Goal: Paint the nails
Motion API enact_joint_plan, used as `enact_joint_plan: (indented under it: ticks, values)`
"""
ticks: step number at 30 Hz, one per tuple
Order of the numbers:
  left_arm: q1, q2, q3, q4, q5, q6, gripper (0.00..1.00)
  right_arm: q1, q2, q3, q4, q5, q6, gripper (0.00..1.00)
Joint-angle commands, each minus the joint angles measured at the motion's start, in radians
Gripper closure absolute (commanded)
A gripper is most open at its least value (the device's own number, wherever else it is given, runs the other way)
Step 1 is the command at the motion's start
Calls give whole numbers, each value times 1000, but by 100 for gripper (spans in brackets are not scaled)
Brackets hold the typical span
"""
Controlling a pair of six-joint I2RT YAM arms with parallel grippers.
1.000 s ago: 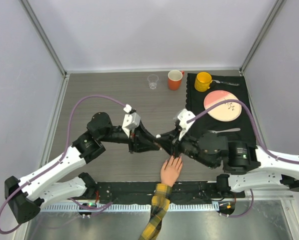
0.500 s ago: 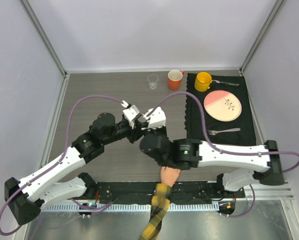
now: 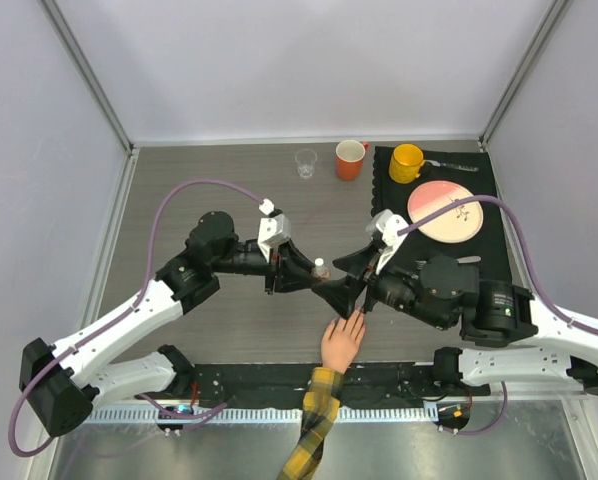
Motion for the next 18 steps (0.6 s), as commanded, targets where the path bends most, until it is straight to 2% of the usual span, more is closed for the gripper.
enact_joint_plan:
  ticks: [1,4,9,15,18]
  values:
    - [-3,8,-2,314,346,-203,100,-6,-13,3,21,-221,-44,35]
    - [-6,11,-1,330,391,-214,100,-6,-26,3,22,-235,-49,42]
    - [-31,18,2,322,427,-220,100,-4,-26,12,27,-235,-56,43]
    - [-34,14,5,317,429,-218,100,-6,1,27,33,-275,-64,50]
    - [-34,11,5,316,426,-218,100,-6,9,29,32,-282,-72,56]
